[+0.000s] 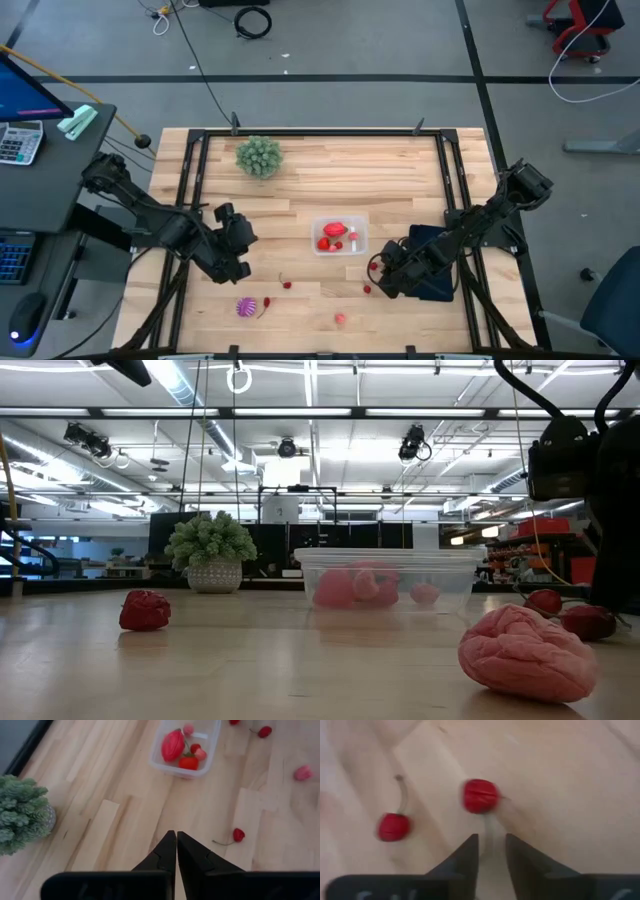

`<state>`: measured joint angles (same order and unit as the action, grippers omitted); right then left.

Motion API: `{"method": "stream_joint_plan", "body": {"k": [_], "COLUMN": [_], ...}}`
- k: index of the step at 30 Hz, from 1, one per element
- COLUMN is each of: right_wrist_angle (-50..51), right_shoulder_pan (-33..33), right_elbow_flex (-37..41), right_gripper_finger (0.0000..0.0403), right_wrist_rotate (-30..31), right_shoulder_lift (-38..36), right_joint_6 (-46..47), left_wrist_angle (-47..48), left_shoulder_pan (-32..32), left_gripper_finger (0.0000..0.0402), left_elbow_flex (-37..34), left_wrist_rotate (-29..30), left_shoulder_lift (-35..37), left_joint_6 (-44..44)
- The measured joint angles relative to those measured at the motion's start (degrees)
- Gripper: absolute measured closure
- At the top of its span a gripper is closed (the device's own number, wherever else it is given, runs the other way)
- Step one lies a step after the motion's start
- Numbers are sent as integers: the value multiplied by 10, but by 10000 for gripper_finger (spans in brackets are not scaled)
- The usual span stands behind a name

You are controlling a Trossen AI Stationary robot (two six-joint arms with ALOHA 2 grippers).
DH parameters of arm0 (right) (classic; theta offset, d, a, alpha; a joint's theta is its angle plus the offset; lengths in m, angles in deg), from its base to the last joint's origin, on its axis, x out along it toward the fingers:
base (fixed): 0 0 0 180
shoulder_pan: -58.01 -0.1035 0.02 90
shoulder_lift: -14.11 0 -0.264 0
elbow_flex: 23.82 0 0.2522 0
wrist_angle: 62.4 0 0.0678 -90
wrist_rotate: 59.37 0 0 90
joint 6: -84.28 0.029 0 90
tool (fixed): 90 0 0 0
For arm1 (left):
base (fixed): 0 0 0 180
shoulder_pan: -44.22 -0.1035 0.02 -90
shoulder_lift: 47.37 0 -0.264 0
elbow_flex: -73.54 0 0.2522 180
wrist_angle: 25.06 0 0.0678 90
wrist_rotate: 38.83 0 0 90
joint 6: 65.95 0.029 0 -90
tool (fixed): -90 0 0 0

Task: Pick and placing Produce into tupperware
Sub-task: Put the red cherry into the transparent bin

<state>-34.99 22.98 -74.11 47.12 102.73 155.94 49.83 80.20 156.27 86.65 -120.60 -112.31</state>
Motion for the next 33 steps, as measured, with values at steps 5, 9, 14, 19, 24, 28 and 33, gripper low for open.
{"method": "stream_joint_plan", "body": {"k": [5, 9, 14, 19, 24, 28, 33], "right_wrist_angle": [-13, -35, -28, -27, 6, 95, 140], "right_shoulder_pan": [5, 9, 12, 24, 71, 134, 205], "right_elbow_flex": [0, -1, -35, -103, -175, -222, -237], "right_gripper_finger": [382, 392, 398, 398, 399, 399, 398], "right_wrist_rotate": [3, 18, 18, 37, 76, 73, 4], "right_shoulder_lift": [0, 0, 0, 0, 0, 0, 8], "right_joint_6": [-9, -27, -44, -133, -283, -338, -347], "left_wrist_angle": [0, 1, 5, 5, 5, 5, 5], "left_shoulder_pan": [13, 25, 41, 49, 48, 48, 48], "left_gripper_finger": [391, 392, 383, 387, 395, 388, 374], "left_elbow_flex": [0, 0, 0, 0, 0, 0, 0], "left_wrist_rotate": [42, 43, 43, 43, 43, 43, 43], "left_shoulder_lift": [0, 1, 1, 1, 1, 1, 1], "left_joint_6": [-25, -35, -49, -52, -51, -50, -51]}}
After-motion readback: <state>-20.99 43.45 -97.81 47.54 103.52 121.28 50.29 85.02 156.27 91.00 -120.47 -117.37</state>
